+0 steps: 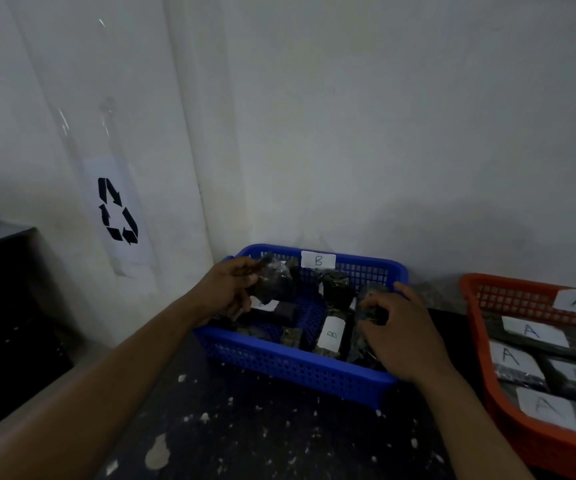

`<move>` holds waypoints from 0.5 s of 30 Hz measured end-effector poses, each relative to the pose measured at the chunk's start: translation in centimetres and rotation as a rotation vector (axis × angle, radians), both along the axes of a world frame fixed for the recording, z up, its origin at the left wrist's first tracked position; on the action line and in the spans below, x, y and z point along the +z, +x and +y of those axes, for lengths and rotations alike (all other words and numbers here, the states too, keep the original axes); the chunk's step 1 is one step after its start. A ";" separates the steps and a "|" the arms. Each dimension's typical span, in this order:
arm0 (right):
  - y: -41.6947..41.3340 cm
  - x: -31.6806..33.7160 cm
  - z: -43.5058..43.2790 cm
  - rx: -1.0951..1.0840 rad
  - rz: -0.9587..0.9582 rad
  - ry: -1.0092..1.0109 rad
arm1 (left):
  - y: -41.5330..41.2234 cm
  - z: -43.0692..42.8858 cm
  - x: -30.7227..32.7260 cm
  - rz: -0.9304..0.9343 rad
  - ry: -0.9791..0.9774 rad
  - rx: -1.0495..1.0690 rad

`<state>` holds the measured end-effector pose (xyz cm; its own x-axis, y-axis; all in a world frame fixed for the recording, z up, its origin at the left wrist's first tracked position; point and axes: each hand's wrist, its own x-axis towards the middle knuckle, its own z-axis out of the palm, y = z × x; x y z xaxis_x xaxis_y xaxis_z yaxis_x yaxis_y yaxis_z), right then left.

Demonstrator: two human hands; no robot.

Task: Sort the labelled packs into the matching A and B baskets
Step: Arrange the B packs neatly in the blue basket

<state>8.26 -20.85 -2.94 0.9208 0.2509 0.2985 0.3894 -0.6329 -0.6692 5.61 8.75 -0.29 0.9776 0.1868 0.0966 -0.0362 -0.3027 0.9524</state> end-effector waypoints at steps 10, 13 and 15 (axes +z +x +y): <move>-0.2 0.1 -0.1 0.023 -0.006 0.011 | -0.8 -0.1 0.1 -0.135 -0.032 -0.031; -0.2 0.2 -0.1 0.019 -0.006 0.013 | -1.1 0.0 0.1 -0.177 0.017 -0.009; -0.3 0.2 -0.1 0.015 -0.006 0.009 | -1.2 0.0 0.1 -0.185 0.062 0.002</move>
<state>7.95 -20.96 -2.69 0.9151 0.2620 0.3065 0.4030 -0.6205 -0.6727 4.45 8.74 -0.14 0.9417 0.1771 0.2860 -0.2084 -0.3604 0.9092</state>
